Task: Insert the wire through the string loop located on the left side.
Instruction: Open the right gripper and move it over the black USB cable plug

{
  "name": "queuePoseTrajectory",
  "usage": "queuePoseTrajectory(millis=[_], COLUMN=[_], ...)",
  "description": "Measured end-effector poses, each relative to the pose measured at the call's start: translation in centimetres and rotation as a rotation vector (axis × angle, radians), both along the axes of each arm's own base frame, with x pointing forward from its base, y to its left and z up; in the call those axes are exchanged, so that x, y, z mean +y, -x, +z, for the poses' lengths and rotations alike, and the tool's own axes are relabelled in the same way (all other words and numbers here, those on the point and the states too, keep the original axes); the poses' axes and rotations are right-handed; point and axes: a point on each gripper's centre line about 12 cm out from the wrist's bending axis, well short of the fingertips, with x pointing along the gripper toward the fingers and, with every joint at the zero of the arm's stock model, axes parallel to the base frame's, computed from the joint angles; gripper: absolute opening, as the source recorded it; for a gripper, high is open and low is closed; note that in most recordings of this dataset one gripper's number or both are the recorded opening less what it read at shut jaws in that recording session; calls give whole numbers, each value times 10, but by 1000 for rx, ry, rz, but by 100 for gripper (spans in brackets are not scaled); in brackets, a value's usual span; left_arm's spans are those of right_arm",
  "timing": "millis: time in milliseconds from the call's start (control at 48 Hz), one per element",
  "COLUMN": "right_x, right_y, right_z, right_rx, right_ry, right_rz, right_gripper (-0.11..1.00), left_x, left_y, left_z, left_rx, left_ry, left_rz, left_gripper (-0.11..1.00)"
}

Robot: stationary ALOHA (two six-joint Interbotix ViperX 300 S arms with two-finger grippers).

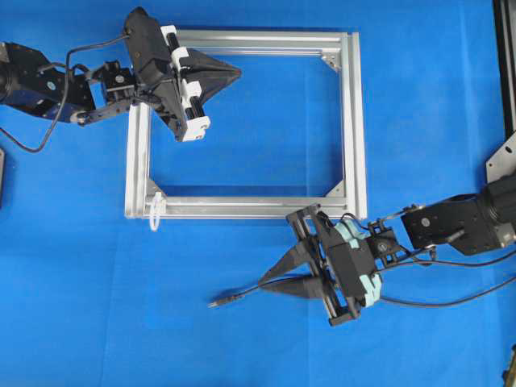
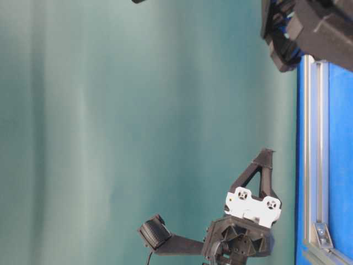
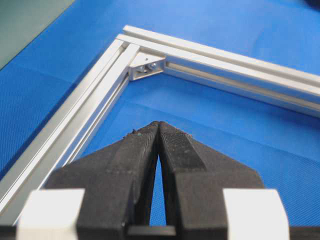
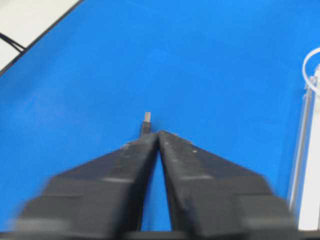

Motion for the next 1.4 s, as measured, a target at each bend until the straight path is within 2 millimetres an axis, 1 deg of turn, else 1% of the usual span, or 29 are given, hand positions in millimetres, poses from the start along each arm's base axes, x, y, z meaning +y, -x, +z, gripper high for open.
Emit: queuePoseTrajectory(millis=[104, 146, 229, 437, 812, 1062, 1208, 1396], right_x=[2, 3, 3, 3, 3, 2, 2, 2], right_y=[1, 1, 1, -2, -21, -23, -24, -26], right_z=[1, 0, 1, 0, -46, -58, -65, -64], right_rx=[-2, -1, -1, -1, 98, 125, 141, 135], right_ry=[1, 2, 0, -9, -19, -17, -16, -18], right_rz=[7, 8, 9, -4, -69, -83, -88, -88], right_gripper=[80, 87, 81, 84, 84, 82, 79, 72], left_x=[0, 0, 0, -1, -1, 0, 0, -1], left_y=[0, 0, 0, 0, 0, 0, 1, 0], left_z=[1, 0, -1, -1, -1, -2, -3, -3], left_rx=[-2, 1, 5, 8, 8, 20, 24, 26], left_ry=[-2, -1, -1, 0, 4, 7, 9, 10], left_rz=[0, 0, -2, -4, -3, -2, -1, -4], left_gripper=[0, 0, 0, 0, 0, 0, 0, 0])
